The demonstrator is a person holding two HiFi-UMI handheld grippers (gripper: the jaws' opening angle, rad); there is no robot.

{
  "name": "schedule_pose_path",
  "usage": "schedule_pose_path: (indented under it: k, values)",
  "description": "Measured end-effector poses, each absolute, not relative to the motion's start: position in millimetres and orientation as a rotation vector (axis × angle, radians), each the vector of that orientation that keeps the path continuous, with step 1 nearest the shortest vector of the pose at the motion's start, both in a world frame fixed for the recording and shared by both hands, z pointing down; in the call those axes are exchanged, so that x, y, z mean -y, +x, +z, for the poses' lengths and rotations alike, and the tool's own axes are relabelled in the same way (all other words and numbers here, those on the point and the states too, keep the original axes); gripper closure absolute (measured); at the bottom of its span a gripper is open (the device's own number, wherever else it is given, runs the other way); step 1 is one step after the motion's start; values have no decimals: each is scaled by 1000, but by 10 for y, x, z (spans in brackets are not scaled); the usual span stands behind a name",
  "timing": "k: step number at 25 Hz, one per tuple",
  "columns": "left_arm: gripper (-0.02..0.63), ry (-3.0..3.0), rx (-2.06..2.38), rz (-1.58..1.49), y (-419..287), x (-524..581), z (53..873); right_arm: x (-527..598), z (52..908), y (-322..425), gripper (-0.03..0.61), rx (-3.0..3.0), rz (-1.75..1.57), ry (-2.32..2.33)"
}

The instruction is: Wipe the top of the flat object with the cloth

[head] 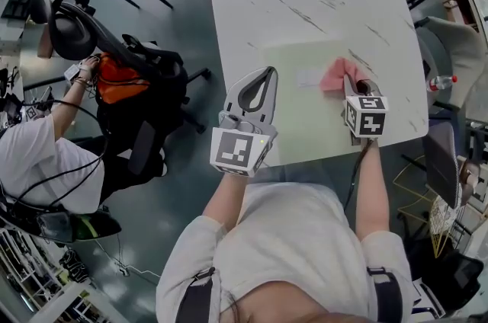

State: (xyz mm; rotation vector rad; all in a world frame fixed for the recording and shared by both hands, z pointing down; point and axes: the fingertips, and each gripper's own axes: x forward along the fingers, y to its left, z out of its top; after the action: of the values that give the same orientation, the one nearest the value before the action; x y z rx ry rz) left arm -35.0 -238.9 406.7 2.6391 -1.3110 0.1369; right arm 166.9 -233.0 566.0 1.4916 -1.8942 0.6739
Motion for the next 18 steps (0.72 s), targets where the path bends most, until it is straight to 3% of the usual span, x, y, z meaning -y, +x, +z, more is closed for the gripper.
schedule_pose_path:
  k: [18]
  values:
    - [603, 2633, 1340, 126, -559, 2176, 4045, 2275, 5602, 1061, 552, 1990, 601, 1401]
